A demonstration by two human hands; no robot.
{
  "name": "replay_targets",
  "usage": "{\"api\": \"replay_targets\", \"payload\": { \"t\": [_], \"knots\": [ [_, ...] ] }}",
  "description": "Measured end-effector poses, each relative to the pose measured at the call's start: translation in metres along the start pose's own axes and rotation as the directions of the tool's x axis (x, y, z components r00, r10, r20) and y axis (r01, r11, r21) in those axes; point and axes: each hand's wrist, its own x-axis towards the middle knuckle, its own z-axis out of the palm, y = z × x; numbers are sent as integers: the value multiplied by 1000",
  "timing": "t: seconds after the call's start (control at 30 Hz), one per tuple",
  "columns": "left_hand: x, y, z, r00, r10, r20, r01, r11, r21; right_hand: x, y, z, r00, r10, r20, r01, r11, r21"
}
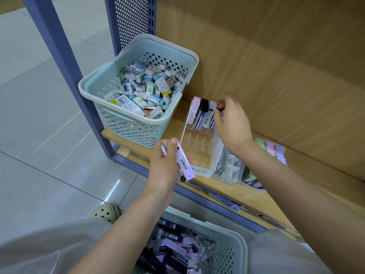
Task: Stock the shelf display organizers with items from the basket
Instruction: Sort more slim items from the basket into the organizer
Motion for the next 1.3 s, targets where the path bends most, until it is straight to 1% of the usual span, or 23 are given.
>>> {"api": "replay_targets", "payload": {
  "t": [0.03,0.07,0.1,0.17,0.2,0.23,0.27,0.37,0.5,0.6,0.67,0.73,0.8,0.83,0.9,0.97,1.03,1.1,1.13,1.17,1.23,1.27,1.3],
  "knots": [
    [-1,1,0,1000,7,-9,-7,1000,5,-13,-10,-6,999,20,34,-24,992,124],
    [-1,2,-1,1000,15,-23,-15,1000,17,-27,-21,-11,992,33,120,-59,975,216],
    [-2,2,-1,999,24,-42,-23,999,27,-41,-30,-16,969,36,244,-106,954,281],
    [-1,2,0,997,39,-71,-38,999,26,-65,-44,-23,875,32,482,-222,913,342],
    [-1,2,0,996,46,-81,-45,999,14,-74,-48,-25,830,29,557,-268,896,353],
    [-2,3,1,994,51,-91,-51,999,3,-80,-51,-25,801,28,598,-299,884,360],
    [-3,4,2,993,58,-99,-59,998,-10,-85,-54,-25,789,25,614,-314,876,367],
    [-8,7,3,992,97,-79,-100,995,-25,-91,-60,-26,806,8,592,-296,871,391],
    [-16,13,4,977,210,-37,-207,975,82,-95,-61,-35,866,-17,500,-228,876,424],
    [-19,22,4,968,252,14,-252,961,112,-95,-57,-41,900,17,436,-241,853,463],
    [-23,30,3,971,239,23,-240,958,156,-96,-55,-45,924,15,382,-200,871,449],
    [-25,38,2,974,221,59,-228,954,196,-97,-56,-46,945,-47,323,-97,905,415],
    [-27,46,2,968,222,118,-242,949,204,-101,-57,-46,945,-131,301,-4,912,410],
    [-28,49,2,965,224,137,-249,946,209,-102,-58,-46,940,-159,302,12,900,436],
    [-30,54,2,964,221,145,-250,941,229,-104,-59,-45,945,-154,289,-28,842,539],
    [-30,57,2,975,187,123,-211,948,236,-104,-61,-46,966,-152,207,0,806,592],
    [-30,61,1,981,155,116,-177,959,221,-106,-62,-49,961,-189,202,33,804,593],
    [-29,64,2,981,151,121,-175,959,223,-107,-62,-52,955,-212,207,56,816,575],
    [-29,67,2,980,155,123,-180,957,228,-107,-62,-52,958,-185,220,25,817,576],
    [-28,68,2,979,160,129,-187,955,230,-106,-62,-52,959,-141,245,-37,798,602],
    [-25,73,2,971,187,150,-219,947,235,-103,-63,-53,946,-30,322,-211,698,684],
    [-24,76,2,966,206,159,-241,939,245,-101,-61,-53,935,3,355,-271,652,708],
    [-23,79,2,959,228,167,-266,927,263,-98,-61,-54,931,12,364,-288,636,716]
  ]
}}
